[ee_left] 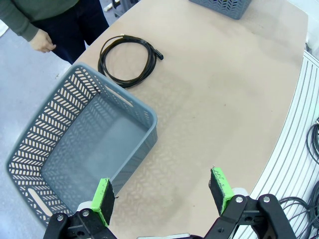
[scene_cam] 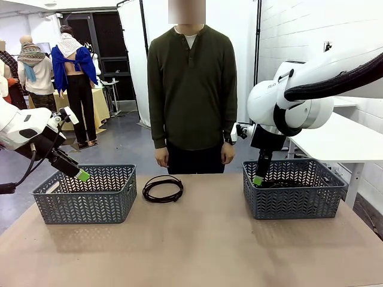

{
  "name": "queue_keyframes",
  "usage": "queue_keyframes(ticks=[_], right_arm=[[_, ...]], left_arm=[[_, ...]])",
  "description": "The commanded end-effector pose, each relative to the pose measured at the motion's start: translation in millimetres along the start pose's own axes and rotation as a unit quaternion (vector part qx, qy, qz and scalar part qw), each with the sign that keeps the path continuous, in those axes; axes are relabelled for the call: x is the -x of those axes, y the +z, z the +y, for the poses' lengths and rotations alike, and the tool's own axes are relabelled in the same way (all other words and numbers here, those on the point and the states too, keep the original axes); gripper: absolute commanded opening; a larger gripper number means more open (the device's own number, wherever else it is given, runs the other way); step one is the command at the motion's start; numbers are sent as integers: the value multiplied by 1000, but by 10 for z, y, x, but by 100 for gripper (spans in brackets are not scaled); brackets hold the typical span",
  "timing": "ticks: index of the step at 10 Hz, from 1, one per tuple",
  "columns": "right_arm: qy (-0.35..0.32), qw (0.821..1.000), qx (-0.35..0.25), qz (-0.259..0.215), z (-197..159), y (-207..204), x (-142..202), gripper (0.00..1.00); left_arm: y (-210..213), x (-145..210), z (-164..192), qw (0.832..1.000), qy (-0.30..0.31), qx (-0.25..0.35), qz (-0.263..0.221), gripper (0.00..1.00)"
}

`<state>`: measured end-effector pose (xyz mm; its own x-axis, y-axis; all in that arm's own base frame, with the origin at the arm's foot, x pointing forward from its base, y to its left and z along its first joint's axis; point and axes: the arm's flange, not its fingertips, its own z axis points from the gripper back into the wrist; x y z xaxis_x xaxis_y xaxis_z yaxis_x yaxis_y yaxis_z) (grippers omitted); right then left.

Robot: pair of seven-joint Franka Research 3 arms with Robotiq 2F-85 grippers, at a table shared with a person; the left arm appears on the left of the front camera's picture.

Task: Organize the cables according to human instructions.
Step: Pick up a bundle of cables and place it in the basket indicated by the human.

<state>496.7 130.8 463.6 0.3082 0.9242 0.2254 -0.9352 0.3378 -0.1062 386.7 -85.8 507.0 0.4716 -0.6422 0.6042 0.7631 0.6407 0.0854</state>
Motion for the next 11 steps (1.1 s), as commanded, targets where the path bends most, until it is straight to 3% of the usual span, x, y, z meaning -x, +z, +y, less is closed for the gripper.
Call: queue_keyframes(ticks=[1, 11], right_arm=[[2, 1000, -2, 4, -14, -8, -21, 100], [2, 1000, -2, 4, -14, -8, -21, 100]], left_arm=[[-10, 7, 24, 1000, 5, 3, -6, 100], [-10, 7, 24, 1000, 5, 3, -6, 100]])
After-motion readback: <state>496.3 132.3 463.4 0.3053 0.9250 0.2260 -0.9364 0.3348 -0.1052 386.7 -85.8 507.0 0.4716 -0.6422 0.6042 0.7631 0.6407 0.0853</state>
